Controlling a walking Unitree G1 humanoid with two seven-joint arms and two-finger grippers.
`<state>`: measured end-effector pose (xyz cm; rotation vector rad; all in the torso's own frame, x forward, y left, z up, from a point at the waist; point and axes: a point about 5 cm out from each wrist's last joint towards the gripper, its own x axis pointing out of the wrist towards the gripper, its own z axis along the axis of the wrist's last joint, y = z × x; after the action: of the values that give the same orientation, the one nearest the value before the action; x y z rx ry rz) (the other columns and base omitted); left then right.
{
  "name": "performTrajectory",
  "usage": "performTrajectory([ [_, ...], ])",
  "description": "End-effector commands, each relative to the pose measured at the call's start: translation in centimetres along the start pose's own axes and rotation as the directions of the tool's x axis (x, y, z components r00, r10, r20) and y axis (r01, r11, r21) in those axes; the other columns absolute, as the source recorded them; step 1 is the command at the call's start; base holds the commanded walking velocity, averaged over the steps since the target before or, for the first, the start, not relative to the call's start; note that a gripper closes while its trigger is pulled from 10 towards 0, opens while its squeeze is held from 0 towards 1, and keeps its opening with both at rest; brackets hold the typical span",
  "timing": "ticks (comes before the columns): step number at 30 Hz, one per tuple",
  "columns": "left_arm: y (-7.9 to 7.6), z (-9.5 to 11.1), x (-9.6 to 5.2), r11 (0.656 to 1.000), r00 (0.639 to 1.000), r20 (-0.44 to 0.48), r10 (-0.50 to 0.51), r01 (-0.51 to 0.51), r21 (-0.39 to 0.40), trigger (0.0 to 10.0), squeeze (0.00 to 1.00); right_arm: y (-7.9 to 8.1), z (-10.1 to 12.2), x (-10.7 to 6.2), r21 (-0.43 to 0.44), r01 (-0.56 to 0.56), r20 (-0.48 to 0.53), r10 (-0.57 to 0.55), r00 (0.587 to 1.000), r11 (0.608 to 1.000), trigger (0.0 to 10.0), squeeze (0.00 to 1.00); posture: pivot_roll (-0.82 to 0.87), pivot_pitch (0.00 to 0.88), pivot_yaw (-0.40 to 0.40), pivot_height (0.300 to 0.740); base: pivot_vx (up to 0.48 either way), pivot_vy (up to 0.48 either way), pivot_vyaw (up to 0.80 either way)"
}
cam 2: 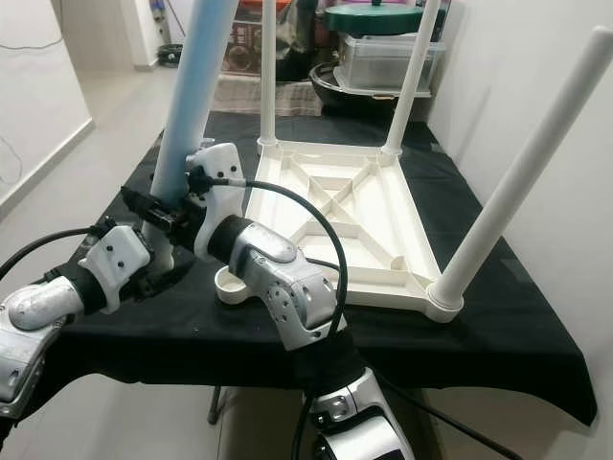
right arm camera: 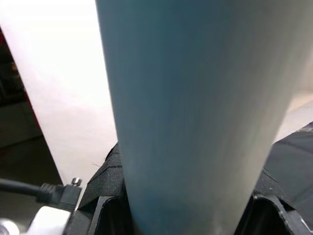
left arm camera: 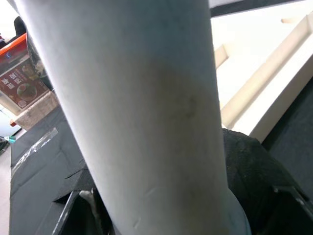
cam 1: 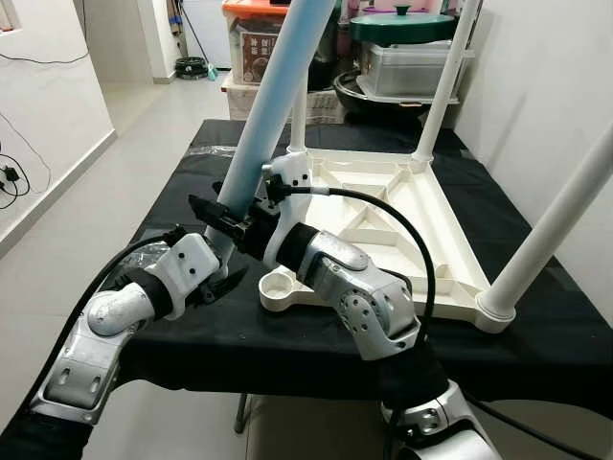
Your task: Building children table
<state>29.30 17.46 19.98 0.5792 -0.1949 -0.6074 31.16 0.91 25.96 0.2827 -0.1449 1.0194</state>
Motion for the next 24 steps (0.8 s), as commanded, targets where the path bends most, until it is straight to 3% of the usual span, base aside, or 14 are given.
performTrajectory([
  [1,0.1,-0.2,0.0,0.999,0.999,0.015,0.028,-0.028,-0.032,0.0,0.0,1.5,1.0,1.0,0.042,-0.057,0.055,0.055,0.997,0.997,10.0,0.0,0.05,0.0,-0.047,0.74,0.0,0.0,0.0],
  [5,0.0,-0.2,0.2,0.999,0.999,0.01,0.035,-0.034,-0.041,0.0,0.0,1.2,1.3,1.0,0.049,-0.044,0.071,0.04,0.997,0.998,10.0,0.0,0.05,0.0,-0.044,0.74,0.0,0.0,0.0],
  [6,-0.1,-0.2,0.3,0.999,1.0,0.002,0.027,-0.027,-0.033,8.5,0.0,1.1,1.4,1.0,0.05,-0.037,0.079,0.033,0.996,0.998,10.0,0.0,0.05,0.0,-0.045,0.74,0.0,0.0,0.0],
  [9,-0.3,-0.2,0.4,1.0,1.0,-0.004,0.019,-0.019,-0.024,8.5,0.0,1.0,1.6,1.1,0.051,-0.029,0.088,0.024,0.996,0.998,10.0,0.0,0.05,0.0,-0.045,0.74,0.0,0.0,0.0],
  [10,-0.2,-0.2,0.4,1.0,1.0,-0.002,0.017,-0.017,-0.019,10.0,0.0,0.9,1.6,1.0,0.06,-0.031,0.094,0.025,0.995,0.998,10.0,1.0,0.05,0.0,-0.044,0.74,0.0,0.0,0.0],
  [13,-0.1,0.0,0.5,1.0,1.0,0.003,0.017,-0.017,-0.015,10.0,0.0,0.8,1.5,1.0,0.06,-0.021,0.091,0.015,0.996,0.998,10.0,1.0,0.05,0.0,-0.043,0.74,0.0,0.0,0.0],
  [14,-0.1,0.1,0.5,1.0,1.0,0.008,0.014,-0.014,-0.013,10.0,0.0,0.7,1.3,1.1,0.059,0.003,0.086,-0.008,0.996,0.998,10.0,0.57,0.05,0.0,-0.043,0.74,0.0,0.0,0.0],
  [15,-0.1,0.2,0.6,1.0,1.0,0.014,0.008,-0.008,-0.012,10.0,0.0,0.5,1.1,1.1,0.061,0.027,0.088,-0.032,0.996,0.998,10.0,0.0,0.05,0.0,-0.043,0.74,0.0,0.0,0.0],
  [24,-0.9,1.1,1.3,0.999,0.998,0.046,-0.045,0.045,0.005,10.0,0.0,0.8,0.1,1.8,0.158,0.078,0.104,-0.095,0.99,0.984,10.0,0.0,0.06,0.0,-0.043,0.74,0.0,0.0,0.0],
])
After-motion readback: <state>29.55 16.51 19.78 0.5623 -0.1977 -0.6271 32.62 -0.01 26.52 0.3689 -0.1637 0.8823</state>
